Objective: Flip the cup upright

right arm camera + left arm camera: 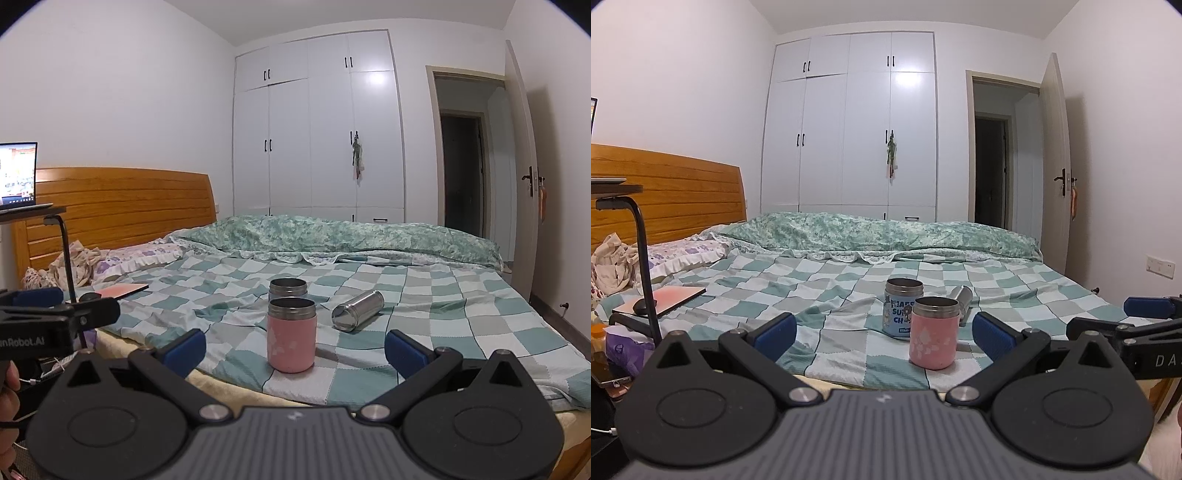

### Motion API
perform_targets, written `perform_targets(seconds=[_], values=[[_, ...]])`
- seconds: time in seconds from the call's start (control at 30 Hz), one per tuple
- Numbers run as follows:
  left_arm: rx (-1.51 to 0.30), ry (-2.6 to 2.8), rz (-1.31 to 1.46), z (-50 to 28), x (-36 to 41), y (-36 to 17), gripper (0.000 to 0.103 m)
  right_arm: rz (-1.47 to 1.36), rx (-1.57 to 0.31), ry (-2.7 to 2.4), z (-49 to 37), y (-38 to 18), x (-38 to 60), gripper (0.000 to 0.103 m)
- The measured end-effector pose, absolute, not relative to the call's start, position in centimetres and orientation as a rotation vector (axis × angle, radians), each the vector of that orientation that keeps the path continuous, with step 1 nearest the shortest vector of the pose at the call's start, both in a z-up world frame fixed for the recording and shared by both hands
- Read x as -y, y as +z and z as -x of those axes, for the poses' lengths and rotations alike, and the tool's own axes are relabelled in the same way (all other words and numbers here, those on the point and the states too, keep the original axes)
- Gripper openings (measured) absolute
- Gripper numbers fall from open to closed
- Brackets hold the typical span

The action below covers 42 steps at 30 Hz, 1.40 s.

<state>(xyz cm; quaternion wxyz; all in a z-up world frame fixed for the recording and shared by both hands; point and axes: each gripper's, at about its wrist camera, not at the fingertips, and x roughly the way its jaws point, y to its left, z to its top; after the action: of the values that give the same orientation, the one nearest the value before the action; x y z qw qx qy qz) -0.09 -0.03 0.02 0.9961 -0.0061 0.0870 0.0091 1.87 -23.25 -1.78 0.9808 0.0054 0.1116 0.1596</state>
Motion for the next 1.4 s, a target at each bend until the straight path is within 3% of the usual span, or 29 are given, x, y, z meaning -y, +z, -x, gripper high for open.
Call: perform_targets(seconds=[1.4], values=[[-0.182,0.018,0.015,-0.09,0.17,-0.31,0.103,-0.012,-0.226,0.321,-1.87,-1.73,23.44,0.103]])
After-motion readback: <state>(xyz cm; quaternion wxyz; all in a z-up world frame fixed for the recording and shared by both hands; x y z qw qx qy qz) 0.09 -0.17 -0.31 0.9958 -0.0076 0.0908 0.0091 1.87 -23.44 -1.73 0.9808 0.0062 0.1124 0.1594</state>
